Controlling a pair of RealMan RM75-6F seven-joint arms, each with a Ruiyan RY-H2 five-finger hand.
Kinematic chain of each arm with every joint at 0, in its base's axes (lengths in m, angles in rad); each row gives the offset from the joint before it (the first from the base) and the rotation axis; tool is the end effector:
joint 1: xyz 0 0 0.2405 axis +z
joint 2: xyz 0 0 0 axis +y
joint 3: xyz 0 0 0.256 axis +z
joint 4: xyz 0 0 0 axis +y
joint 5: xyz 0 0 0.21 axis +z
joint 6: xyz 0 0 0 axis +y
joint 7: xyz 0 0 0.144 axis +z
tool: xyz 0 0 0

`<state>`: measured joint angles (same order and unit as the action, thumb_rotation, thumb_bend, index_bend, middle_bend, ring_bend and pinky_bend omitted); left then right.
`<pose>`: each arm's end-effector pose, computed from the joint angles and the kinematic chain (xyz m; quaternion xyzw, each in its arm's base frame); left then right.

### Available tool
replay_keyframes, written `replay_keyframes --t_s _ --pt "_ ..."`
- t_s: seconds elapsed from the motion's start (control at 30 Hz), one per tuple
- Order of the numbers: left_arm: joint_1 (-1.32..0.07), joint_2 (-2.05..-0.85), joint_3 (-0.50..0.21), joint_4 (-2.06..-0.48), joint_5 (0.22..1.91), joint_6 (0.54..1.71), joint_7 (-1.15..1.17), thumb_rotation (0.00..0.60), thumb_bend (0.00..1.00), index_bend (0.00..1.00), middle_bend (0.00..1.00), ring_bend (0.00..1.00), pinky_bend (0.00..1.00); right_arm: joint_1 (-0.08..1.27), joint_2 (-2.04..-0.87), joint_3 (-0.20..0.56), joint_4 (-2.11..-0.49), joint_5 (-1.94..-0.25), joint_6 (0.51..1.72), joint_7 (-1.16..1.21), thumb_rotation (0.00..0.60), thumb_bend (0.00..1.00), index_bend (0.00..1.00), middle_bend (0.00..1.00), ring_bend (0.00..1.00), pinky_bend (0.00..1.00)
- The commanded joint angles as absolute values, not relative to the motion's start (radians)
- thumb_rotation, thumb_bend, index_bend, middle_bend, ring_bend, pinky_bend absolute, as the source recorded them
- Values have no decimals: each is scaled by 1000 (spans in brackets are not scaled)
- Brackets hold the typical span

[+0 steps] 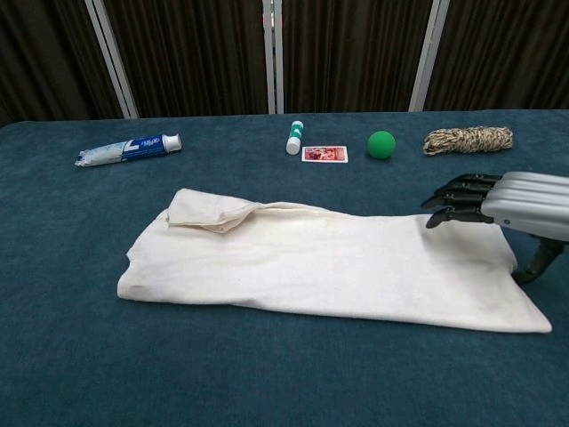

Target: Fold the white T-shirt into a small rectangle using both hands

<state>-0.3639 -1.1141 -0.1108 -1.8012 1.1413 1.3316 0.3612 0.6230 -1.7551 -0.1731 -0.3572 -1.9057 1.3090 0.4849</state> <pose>-0.2577 0.2631 0.1426 -0.6185 -0.3779 -0.3281 0.6058 -0.2917 -0.3415 0.0066 0.8663 -0.1631 0.3295 0.3381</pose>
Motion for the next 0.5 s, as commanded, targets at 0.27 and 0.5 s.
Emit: replay_keyframes --t_s 0.27,0.5 --pt "-363 -1115 -114 -1797 1143 1318 362 600 0 0 0 0 0 630 -1766 -172 -329 -1872 1321 523 600 177 227 83 0 0" --pt "-361 -1117 -115 -1798 1147 1315 367 600 0 0 0 0 0 630 -1763 -188 -323 -1867 1317 536 600 274 288 84 0 0"
